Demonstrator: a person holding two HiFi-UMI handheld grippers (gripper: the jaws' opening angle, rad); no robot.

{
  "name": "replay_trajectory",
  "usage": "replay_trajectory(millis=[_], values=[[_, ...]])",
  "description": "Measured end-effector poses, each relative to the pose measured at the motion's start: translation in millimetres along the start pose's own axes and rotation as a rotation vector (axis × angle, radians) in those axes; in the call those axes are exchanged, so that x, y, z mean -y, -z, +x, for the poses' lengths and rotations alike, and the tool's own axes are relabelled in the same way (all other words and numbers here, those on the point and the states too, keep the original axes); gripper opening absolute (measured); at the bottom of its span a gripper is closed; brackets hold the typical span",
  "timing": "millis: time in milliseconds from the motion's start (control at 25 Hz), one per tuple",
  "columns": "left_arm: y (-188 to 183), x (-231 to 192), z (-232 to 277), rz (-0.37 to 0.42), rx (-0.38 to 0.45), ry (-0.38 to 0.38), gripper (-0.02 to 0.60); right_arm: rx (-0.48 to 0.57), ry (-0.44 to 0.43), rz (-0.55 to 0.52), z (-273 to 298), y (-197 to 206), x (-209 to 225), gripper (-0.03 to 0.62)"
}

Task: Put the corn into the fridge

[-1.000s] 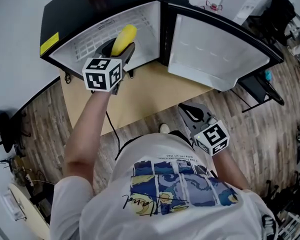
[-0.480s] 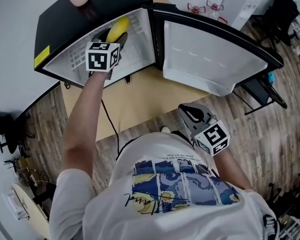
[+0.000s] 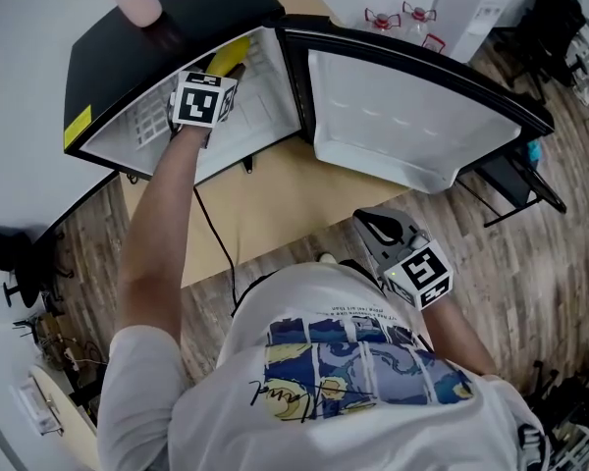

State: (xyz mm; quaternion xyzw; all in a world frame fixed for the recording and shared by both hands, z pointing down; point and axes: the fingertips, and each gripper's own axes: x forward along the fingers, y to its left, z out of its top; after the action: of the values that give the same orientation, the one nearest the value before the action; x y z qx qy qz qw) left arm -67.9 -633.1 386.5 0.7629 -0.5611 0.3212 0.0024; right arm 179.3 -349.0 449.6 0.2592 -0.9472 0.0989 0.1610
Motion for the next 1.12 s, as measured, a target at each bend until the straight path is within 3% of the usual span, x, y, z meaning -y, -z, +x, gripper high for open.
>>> replay_trajectory(millis=[320,640,1120], values=[[1,-5,17,0.025,-0.019,-0.008,0.252,-0.003,0.027,0.011,-8,4,13,0.015],[1,-5,16,-0.025,0.015,0.000,0.255,-0.002,0.031,0.009,-9,1,13,0.015],[3,-5,14,-0.021,0.025,-0.014,0.286,-0.003,0.028,0.003,-9,5,12,0.015]])
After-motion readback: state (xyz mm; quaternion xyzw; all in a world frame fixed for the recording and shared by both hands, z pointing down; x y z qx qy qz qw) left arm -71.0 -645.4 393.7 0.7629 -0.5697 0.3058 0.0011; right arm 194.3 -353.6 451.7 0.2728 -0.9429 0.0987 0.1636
